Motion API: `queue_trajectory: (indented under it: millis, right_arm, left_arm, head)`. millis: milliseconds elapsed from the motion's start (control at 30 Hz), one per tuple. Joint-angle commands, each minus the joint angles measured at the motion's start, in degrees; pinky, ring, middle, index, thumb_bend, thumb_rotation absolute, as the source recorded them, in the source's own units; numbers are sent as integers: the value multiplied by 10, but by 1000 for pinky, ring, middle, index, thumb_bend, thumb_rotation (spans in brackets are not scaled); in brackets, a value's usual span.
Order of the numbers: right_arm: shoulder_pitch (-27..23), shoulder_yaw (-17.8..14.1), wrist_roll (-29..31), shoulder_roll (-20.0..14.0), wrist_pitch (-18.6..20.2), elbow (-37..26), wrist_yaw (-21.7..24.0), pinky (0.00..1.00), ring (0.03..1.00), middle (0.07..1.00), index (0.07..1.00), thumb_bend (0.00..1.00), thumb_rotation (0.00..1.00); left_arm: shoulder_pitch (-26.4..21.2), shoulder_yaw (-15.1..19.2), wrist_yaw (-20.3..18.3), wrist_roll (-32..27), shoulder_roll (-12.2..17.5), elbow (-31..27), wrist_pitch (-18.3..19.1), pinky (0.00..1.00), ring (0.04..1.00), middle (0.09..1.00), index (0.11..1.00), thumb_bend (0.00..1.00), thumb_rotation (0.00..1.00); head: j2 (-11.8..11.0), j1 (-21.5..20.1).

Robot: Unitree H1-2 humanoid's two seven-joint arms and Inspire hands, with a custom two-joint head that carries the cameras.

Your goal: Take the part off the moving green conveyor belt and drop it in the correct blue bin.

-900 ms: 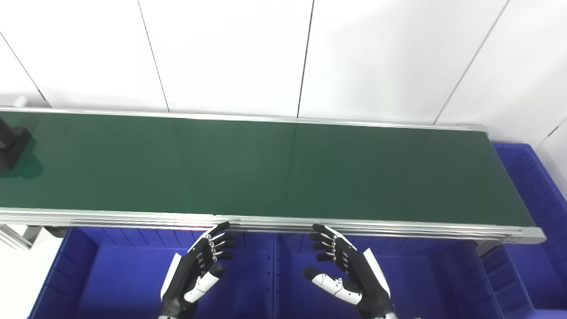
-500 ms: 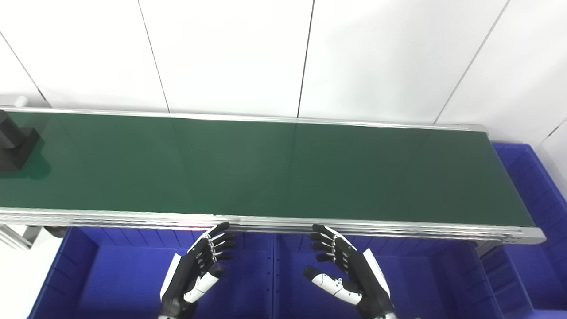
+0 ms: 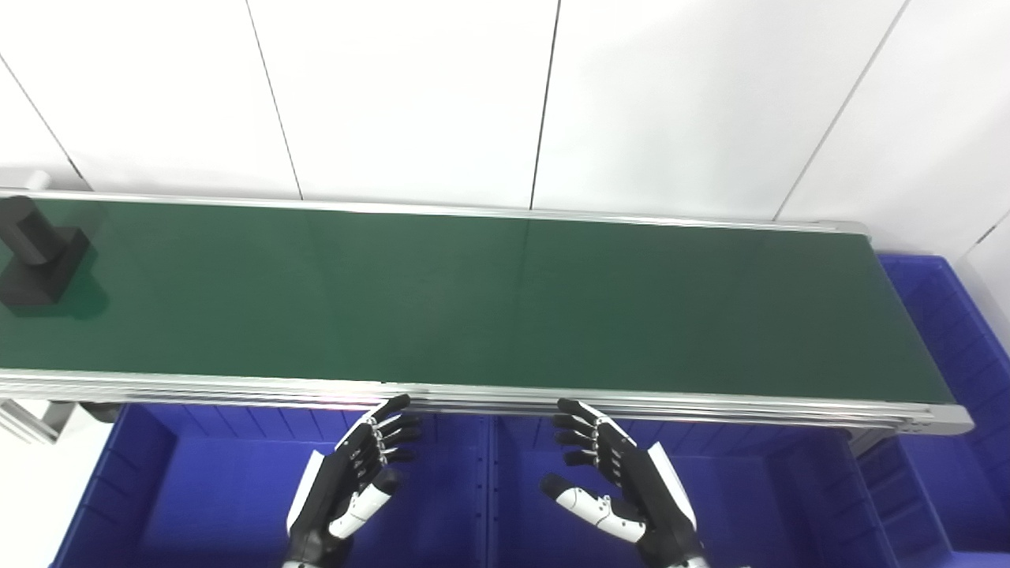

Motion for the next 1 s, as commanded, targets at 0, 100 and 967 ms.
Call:
queue_trajectory:
  millis: [0, 100, 967]
  right_arm:
    - [-3, -1, 1, -1, -38, -8, 1, 721, 792, 822, 855, 607, 451]
    - [-3, -2, 1, -5, -46, -7, 1, 700, 780, 821, 859, 585, 465]
    - [-22, -11, 13, -5, -73, 34, 1, 654, 759, 801, 838, 573, 465]
  left_arm:
    - [-9, -2, 3, 1, -4, -10, -14, 679, 753, 784, 843, 954, 731]
    - [-9, -5, 2, 1, -9, -3, -19, 678, 749, 783, 839, 960, 715]
    - [-35, -6, 1, 6, -21, 67, -56, 645, 734, 764, 809, 959, 631]
  head:
    - [-9, 31]
    - [-21, 62]
    - [-100, 127]
